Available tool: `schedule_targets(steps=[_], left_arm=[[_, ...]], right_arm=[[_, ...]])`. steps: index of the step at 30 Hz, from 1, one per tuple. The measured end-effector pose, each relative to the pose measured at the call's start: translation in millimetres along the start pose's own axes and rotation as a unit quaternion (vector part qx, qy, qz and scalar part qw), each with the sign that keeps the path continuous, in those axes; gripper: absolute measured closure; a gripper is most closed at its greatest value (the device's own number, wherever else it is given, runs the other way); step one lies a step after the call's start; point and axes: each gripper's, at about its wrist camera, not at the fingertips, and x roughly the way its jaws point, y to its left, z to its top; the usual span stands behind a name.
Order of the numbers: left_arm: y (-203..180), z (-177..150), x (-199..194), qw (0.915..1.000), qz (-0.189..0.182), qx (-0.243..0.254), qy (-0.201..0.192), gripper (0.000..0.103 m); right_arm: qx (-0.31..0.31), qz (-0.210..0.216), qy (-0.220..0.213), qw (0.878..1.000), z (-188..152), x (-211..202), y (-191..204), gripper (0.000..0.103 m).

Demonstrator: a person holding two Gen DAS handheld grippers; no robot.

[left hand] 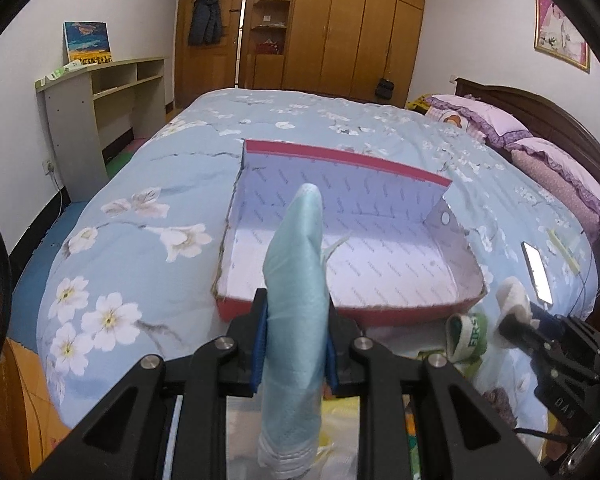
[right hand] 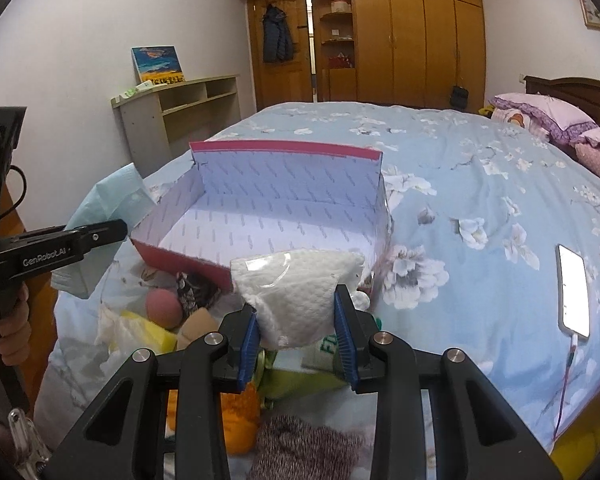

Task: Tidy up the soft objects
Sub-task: 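Carry the mask and towel roll into the box, right tool releasing the towel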

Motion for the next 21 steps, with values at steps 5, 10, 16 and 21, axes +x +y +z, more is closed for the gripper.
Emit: schedule_targets(steps=[5, 10, 16, 21], left_arm=[[-3.0, 12.3, 8.4, 1.0000, 0.001, 0.006, -0.007, 0.079], [-5.1, 23.3, 21.9, 0.9999, 0.004, 0.010, -0.007, 0.079], [-5.2, 30.2, 44.7, 0.9999, 0.009, 0.010, 0.001, 0.079], [-4.3, 30.3, 64.7, 0.9997, 0.016, 0.015, 0.014, 0.079]], right_arm=[[-0.004, 0.003, -0.005, 1.000, 13.2, 9.1, 0.6, 0.068], [-0.003, 0.005, -0.007, 1.000, 24.8, 21.9, 0.1, 0.068], [-0.004, 0.004, 0.000, 1.000, 33.6, 42.6, -0.6, 0.068], [-0.002, 0.002, 0.014, 1.000, 34.7, 61.9, -3.5, 0.068]])
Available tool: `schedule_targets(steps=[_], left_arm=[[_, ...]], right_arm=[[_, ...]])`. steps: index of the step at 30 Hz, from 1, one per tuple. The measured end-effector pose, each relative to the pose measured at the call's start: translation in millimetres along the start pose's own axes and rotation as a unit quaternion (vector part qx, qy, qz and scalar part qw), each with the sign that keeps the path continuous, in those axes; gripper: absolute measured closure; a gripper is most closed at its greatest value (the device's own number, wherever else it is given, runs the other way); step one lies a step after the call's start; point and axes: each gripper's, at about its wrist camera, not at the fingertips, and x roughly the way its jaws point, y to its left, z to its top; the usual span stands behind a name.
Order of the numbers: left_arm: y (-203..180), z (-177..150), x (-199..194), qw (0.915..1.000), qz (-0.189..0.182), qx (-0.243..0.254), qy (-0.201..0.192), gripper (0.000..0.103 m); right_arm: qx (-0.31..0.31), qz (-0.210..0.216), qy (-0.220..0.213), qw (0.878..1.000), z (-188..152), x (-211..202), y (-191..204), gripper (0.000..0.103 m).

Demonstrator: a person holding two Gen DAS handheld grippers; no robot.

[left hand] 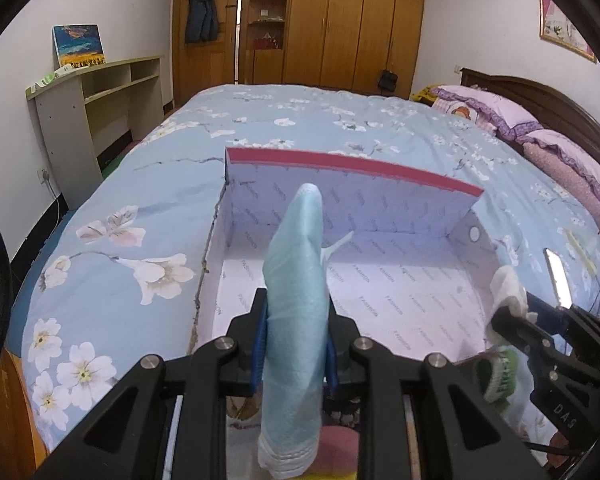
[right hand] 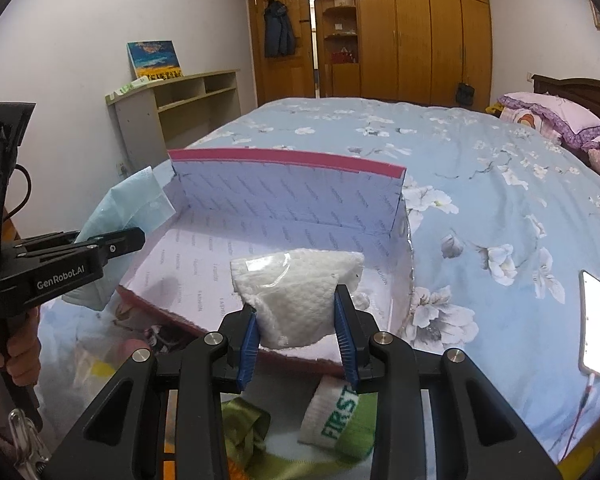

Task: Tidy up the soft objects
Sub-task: 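Carry the mask and towel roll into the box, right tool releasing the towel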

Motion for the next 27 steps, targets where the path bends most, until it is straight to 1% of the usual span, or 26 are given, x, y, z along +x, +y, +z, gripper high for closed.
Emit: schedule_targets(steps=[5, 12, 17, 23, 25, 26, 27], left_arm=[[1.6, -2.7, 19.2, 0.9998, 0.004, -0.002, 0.018, 0.079], [0.0, -6.1, 38.4, 0.9990, 0.016, 0.003, 0.041, 0.079], [1.0, -6.6, 45.4, 0.9988, 0.021, 0.004, 0.044, 0.079], [-5.6, -6.7, 50.0, 0.9985, 0.027, 0.015, 0.045, 0.079], [-7.3, -5.9, 51.3, 0.9984, 0.027, 0.018, 0.047, 0.077], [-8.0, -5.6, 52.3, 0.9983, 0.027, 0.020, 0.048, 0.073], [-9.0, -4.9, 53.0, 0.9982, 0.028, 0.020, 0.049, 0.072]], right_arm=[[-0.002, 0.003, 0.015, 1.000, -1.8, 16.8, 0.3, 0.068], [0.002, 0.002, 0.029, 1.000, -2.7, 30.2, -3.2, 0.068], [0.006, -0.002, 0.042, 0.999, -3.3, 40.4, -5.9, 0.068], [0.014, 0.003, 0.051, 0.999, -6.4, 47.5, -9.7, 0.067], [0.017, 0.003, 0.051, 0.999, -6.5, 48.2, -10.9, 0.067], [0.018, 0.004, 0.051, 0.999, -6.3, 47.4, -10.2, 0.067], [0.018, 0.004, 0.051, 0.999, -6.0, 47.4, -10.5, 0.067]])
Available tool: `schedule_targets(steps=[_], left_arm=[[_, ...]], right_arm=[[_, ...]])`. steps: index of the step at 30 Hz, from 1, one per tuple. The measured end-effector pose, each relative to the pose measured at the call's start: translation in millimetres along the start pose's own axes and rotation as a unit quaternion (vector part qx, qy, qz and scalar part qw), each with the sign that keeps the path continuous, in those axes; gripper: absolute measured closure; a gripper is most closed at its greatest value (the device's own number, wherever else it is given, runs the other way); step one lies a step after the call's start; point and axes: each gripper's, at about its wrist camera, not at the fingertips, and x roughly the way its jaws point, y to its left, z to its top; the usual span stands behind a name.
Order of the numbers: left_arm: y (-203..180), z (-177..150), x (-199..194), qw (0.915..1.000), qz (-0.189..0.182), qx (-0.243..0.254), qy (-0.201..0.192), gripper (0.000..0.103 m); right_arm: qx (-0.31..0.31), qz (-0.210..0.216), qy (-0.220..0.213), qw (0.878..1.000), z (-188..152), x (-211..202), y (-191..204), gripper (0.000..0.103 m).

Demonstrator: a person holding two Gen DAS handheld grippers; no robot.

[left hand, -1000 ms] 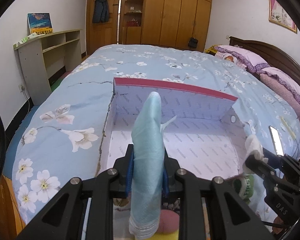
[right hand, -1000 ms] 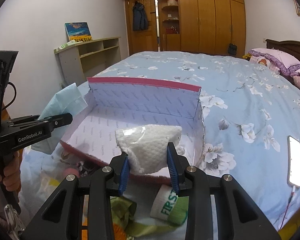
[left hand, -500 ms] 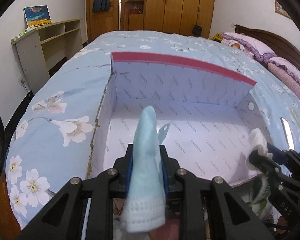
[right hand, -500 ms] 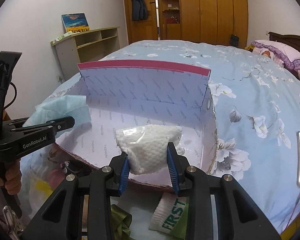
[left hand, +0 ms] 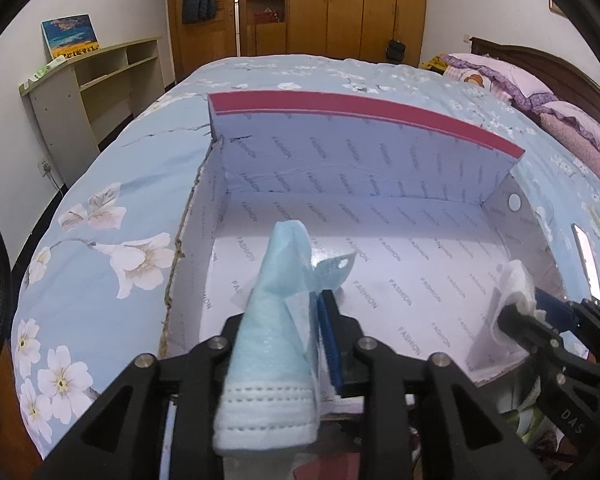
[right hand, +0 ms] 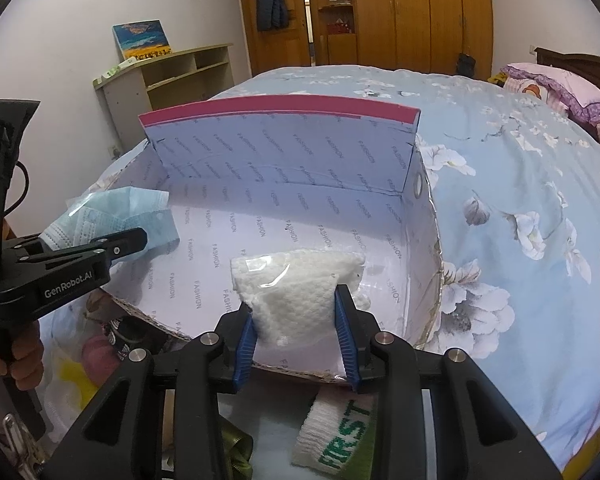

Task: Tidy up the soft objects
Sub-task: 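Carry the mask and towel roll into the box, right tool releasing the towel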

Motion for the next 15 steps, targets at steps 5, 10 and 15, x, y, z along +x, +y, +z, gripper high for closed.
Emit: schedule_targets(steps=[5, 10, 15], left_arm=[[0.3, 2.1, -2.6, 0.9999, -0.011, 0.000, 0.002, 0.064], [-5.8, 4.3, -10.4, 0.9997, -0.009, 0.017, -0.011, 0.056], [-11.5, 4.3, -20.2, 0.9992, -0.008, 0.030, -0.026, 0.053]], right_arm=[[0.009, 0.003, -0.006, 1.000, 0.3, -1.5, -0.5, 0.065], [0.014, 0.000, -0.016, 1.000, 1.9, -4.8, -1.6, 0.060], [0.009, -0.001, -0.027, 1.000, 3.6, -11.3, -0.5, 0.055]])
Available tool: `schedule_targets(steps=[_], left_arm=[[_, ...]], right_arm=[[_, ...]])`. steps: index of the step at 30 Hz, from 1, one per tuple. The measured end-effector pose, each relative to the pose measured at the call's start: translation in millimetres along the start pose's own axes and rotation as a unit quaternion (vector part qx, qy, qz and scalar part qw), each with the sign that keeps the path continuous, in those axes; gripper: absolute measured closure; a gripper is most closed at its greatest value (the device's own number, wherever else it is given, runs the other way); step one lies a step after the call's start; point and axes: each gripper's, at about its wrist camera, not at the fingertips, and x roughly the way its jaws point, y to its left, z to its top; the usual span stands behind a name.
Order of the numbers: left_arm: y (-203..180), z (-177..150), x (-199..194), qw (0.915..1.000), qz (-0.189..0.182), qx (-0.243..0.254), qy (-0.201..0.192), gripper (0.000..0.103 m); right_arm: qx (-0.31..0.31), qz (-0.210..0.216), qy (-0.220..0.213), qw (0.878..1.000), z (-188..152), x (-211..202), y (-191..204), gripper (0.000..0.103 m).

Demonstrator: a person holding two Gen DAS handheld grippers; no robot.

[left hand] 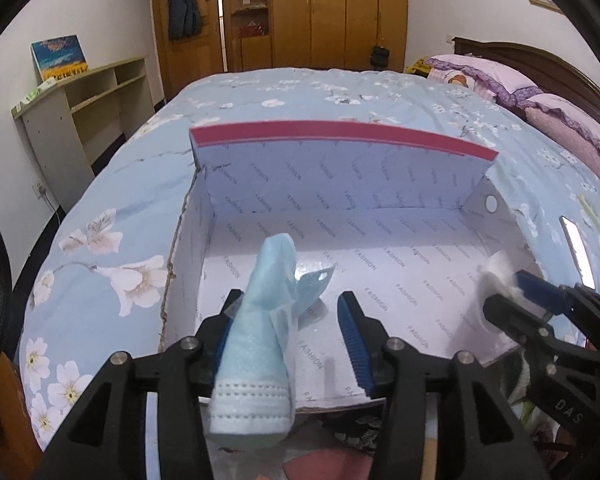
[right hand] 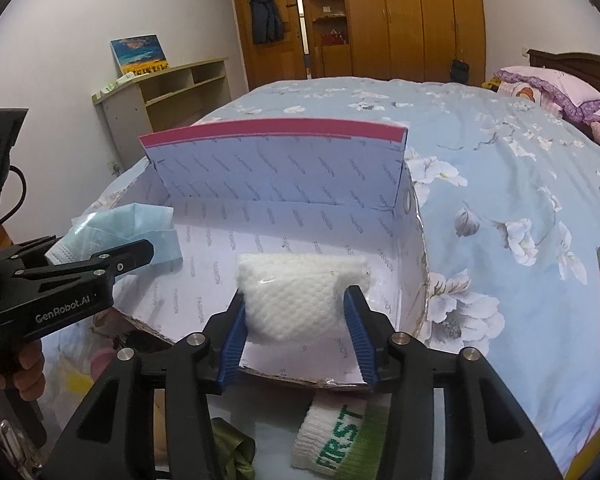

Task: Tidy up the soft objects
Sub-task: 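Carry the mask and towel roll into the box, right tool releasing the towel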

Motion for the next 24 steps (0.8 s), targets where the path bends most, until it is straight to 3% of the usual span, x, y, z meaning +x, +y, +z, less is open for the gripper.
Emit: schedule_targets(steps=[16, 24], left_arm=[[5.6, -7.5, -42.2, 0.9998, -0.007, -0.012, -0.014, 0.052], [4.5, -17.5, -55.3, 0.9998, -0.015, -0.010, -0.011, 0.052]], right_arm=[[-0.011, 0.002, -0.032, 0.999, 1.7, -34.0, 5.9, 0.052], [-0.006, 0.009, -0.027, 1.000, -2.6, -48.4, 5.8, 0.052]])
